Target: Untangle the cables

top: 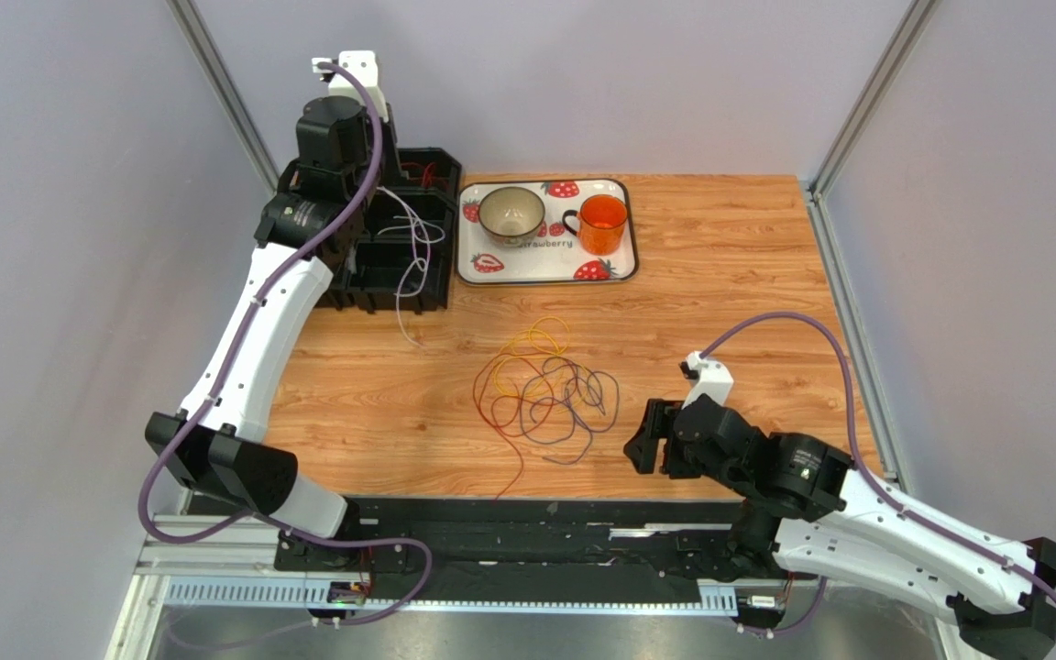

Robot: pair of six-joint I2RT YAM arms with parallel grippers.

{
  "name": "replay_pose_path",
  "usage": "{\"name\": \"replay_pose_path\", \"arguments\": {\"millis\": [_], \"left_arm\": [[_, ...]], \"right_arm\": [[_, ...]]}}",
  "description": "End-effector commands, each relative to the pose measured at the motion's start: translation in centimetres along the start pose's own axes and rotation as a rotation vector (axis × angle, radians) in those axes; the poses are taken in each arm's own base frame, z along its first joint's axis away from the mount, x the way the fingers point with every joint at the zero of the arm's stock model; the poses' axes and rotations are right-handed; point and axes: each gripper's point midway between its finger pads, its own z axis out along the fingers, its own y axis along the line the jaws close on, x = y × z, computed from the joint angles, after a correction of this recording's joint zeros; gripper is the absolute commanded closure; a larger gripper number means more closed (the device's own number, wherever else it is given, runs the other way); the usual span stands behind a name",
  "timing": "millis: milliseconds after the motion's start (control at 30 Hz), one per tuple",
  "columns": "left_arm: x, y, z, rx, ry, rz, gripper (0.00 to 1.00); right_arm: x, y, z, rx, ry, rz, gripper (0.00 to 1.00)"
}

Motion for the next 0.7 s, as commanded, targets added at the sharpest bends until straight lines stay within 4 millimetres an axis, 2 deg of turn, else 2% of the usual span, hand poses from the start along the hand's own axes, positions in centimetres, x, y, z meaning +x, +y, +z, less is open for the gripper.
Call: {"name": "replay_pose_path", "arguments": {"millis": [0,267,400,600,667], "left_arm": [[-5.8,-0.4,-1.6,0.051,-0.162,-0.067,1.0],[-10.6,-0.6,-2.8,0.07,-0.249,-0.059,1.0],[-11.2,-0.3,-1.8,0.082,-0.255,-0.093,1.0],[-12.3,-0.4,-1.6,0.109,-0.277,-0.138,1.0],[-11.8,-0.2,-1.2,0.097,-0.266,-0.131,1.0]], "right_arm": [[-0.5,1.0,0.6,-0.034,-0.024,-0.007,0.29],[-0.2,1.8,1.3,-0.048,-0.007,-0.009,0.3],[-0.1,1.7,1.3,-0.048,-0.005,-0.009,0.3],[0.3,1.4,1.5,-0.046,0.002,-0.002,0.3],[0.4,1.3,1.5,-0.047,0.001,0.002,0.3]]}}
